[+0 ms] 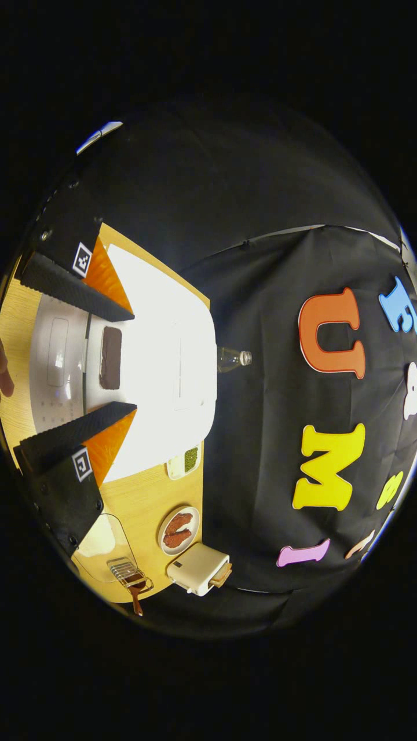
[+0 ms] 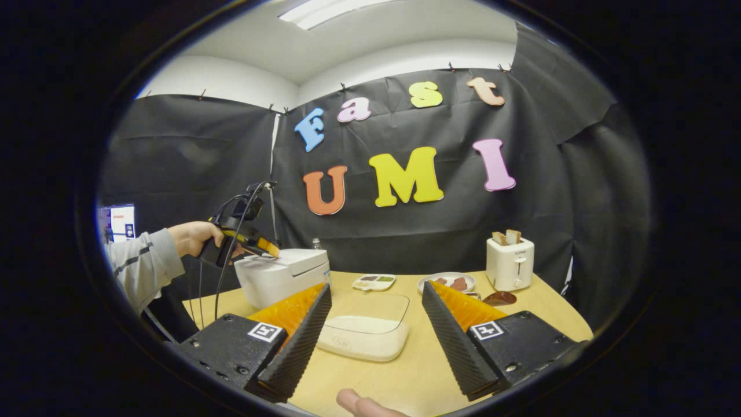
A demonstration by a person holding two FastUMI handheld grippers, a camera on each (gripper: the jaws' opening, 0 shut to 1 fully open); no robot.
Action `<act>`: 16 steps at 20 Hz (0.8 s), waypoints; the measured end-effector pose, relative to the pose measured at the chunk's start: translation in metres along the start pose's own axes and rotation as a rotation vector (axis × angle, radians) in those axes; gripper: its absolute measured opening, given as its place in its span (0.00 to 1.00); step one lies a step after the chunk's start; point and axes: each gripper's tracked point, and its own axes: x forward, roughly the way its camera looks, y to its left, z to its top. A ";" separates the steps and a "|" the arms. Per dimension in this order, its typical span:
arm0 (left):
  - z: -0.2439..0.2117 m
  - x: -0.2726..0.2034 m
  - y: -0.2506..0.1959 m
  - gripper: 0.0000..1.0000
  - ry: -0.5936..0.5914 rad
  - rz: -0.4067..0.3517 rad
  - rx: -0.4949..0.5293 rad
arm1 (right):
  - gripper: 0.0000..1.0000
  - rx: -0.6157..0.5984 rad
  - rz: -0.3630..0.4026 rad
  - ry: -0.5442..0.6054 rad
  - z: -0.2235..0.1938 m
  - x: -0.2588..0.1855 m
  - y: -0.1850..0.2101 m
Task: Close the left gripper, press the button to open the rice cooker; take a wooden spoon from the chopstick holder with the right hand, scoop a spoonful of rice and pour it into the rice cooker, then put the wooden spoon back into the chopstick holder.
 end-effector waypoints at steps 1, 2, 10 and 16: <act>-0.003 -0.002 0.000 0.91 0.004 -0.001 -0.006 | 1.00 0.008 0.003 0.011 -0.003 0.002 0.000; -0.008 -0.001 0.001 0.91 0.010 -0.004 -0.008 | 1.00 0.015 0.006 0.025 -0.006 0.003 0.000; -0.007 -0.006 0.002 0.91 -0.086 0.010 0.000 | 1.00 -0.004 -0.021 0.041 -0.005 0.001 -0.002; 0.000 -0.031 -0.005 0.89 -0.140 0.034 0.036 | 1.00 -0.021 -0.062 0.022 0.008 -0.003 -0.011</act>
